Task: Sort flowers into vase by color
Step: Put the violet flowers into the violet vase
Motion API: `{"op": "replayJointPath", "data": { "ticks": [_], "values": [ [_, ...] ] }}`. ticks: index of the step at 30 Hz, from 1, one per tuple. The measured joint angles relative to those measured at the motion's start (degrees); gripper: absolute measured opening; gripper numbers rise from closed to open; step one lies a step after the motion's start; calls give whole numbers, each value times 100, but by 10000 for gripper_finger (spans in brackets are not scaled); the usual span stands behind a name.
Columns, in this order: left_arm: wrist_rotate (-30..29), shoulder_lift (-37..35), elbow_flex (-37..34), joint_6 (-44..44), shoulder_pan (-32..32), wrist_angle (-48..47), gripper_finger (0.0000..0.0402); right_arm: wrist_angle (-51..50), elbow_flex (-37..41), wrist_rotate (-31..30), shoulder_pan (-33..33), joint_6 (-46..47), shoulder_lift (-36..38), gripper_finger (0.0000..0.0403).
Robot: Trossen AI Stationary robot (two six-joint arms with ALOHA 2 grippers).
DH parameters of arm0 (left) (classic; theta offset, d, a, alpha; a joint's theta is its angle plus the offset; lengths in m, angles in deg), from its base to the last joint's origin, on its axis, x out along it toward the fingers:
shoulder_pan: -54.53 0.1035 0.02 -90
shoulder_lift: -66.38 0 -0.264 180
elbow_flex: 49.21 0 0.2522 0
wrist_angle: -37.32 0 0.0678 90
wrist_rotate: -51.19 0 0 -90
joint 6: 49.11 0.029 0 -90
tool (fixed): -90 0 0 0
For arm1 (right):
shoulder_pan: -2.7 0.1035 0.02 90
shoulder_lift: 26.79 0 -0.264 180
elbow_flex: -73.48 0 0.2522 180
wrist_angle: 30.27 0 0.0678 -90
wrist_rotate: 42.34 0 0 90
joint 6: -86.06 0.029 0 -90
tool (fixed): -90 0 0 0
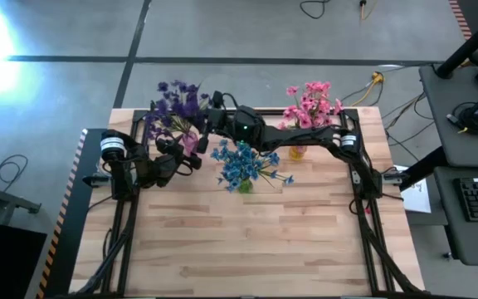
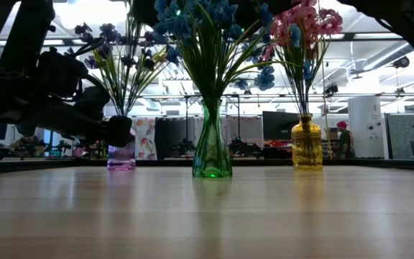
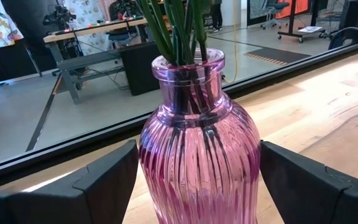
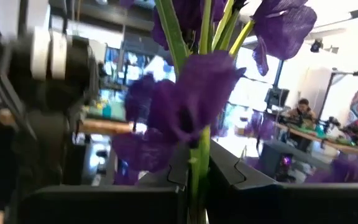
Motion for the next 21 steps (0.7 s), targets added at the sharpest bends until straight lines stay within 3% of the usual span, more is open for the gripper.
{"op": "replayJointPath", "data": {
  "ticks": [4,21],
  "values": [
    [2,0,0,1,-2,-6,310,-16,13,-272,0,-151,-48,17],
    [2,-2,2,1,0,-10,310,-6,2,-287,-29,-83,-138,17]
  ]
}}
